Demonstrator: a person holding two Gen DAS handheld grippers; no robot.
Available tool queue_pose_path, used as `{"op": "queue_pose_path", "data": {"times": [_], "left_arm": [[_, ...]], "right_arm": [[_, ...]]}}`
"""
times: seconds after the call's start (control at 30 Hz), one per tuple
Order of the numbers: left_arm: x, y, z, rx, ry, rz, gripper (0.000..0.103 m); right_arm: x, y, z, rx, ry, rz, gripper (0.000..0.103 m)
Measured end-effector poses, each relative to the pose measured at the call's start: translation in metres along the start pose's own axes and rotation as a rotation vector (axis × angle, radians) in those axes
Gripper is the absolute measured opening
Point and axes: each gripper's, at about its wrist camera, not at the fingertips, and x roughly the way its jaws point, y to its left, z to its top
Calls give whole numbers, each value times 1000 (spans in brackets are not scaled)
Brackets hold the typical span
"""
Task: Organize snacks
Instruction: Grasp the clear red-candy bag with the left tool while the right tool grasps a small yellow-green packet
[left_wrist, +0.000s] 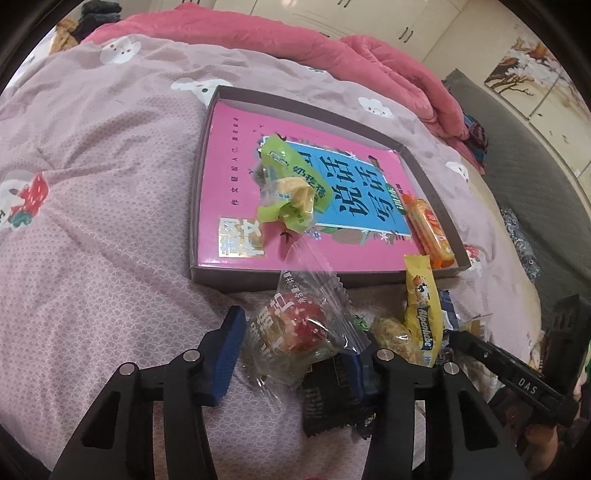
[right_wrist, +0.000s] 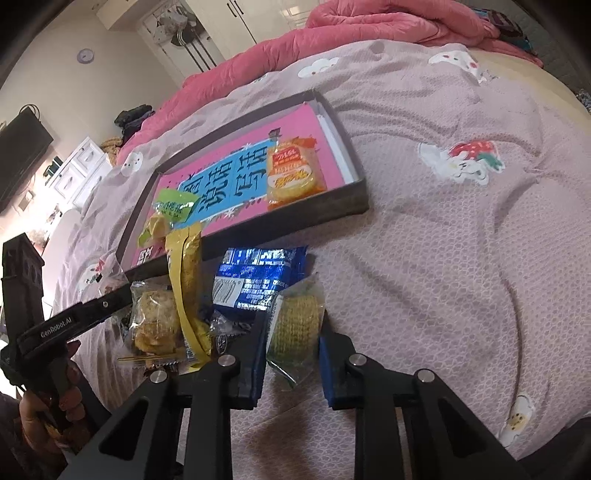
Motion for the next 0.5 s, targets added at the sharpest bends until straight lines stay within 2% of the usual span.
{"op": "queue_pose_path", "data": {"times": [0.1, 0.5], "left_arm": [[-4, 0, 1, 4, -11, -2, 44], [-28, -2, 2, 19, -63, -12, 43]], "right_arm": [[-1, -1, 1, -4, -5, -14, 25], [-21, -9, 7, 16, -91, -28, 24]]}}
